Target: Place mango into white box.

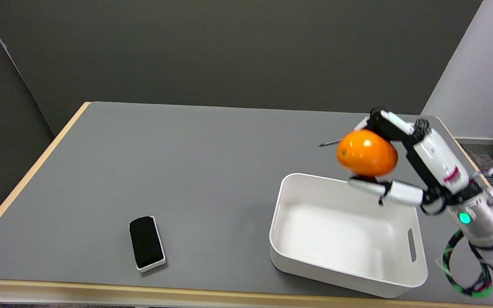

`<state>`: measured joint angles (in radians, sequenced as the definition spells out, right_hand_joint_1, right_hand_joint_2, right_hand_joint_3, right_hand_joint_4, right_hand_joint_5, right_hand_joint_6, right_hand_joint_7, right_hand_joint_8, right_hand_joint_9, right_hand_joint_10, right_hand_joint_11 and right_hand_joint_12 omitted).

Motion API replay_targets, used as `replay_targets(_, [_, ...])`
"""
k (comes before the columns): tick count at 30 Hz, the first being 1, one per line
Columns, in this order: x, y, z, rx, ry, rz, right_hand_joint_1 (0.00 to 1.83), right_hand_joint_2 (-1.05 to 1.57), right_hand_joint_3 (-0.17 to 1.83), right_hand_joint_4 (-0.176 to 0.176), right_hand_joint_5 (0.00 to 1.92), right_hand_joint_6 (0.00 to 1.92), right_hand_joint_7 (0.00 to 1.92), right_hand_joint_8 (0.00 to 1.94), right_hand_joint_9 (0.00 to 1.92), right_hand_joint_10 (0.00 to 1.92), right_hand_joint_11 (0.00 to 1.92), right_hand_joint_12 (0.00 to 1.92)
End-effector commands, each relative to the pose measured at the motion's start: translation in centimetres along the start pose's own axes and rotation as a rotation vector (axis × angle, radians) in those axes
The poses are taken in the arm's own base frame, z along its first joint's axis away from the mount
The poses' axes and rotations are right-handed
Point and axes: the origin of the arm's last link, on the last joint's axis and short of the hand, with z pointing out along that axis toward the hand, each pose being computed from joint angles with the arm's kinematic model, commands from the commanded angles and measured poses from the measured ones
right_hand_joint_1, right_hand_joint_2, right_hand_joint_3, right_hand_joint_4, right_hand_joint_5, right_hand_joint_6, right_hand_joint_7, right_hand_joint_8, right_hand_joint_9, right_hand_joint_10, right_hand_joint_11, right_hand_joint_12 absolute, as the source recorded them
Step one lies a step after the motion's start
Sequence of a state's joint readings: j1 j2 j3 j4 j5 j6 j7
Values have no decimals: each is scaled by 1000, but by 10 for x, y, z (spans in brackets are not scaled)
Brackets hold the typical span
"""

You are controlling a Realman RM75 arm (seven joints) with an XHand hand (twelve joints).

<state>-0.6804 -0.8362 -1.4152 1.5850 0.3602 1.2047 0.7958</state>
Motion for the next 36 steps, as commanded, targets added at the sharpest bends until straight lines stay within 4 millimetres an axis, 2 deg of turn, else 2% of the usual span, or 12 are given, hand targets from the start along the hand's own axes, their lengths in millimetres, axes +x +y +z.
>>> replay_targets(1, [-34,-29,-70,53,138,251,1191,1130,270,-176,691,1443,743,1454,874,1366,855,1919])
replay_targets(9, [-44,-5,-57,-47,81,235,1193,1105,317,-176,696,1442,750,1453,855,1440,867,1921])
replay_targets(11, [-45,1,-52,-52,59,229,1187,1190,153,-176,682,1427,731,1449,800,1317,803,1918])
replay_targets(13, [-45,4,-49,-52,49,228,923,790,799,25,484,1026,720,1041,718,1300,659,1737])
replay_targets(14, [-45,5,-47,-51,46,227,791,706,885,44,390,795,629,810,590,1191,581,1696])
replay_targets(15, [-44,6,-45,-51,45,230,671,672,875,30,306,573,513,591,442,1053,508,1677])
replay_targets(16, [-43,8,-42,-50,43,235,607,655,865,26,271,491,454,496,369,985,460,1655])
replay_targets(17, [-42,9,-41,-48,45,242,567,645,855,26,257,470,417,455,326,946,420,1630])
replay_targets(20, [-41,11,-35,-39,52,269,416,575,919,19,197,441,242,369,145,730,204,1392])
replay_targets(24, [-36,12,-31,-35,81,287,449,608,819,14,193,388,212,300,94,701,144,1351])
replay_targets(36, [-18,16,-23,-34,219,284,434,607,813,11,184,379,210,298,80,687,106,1309])
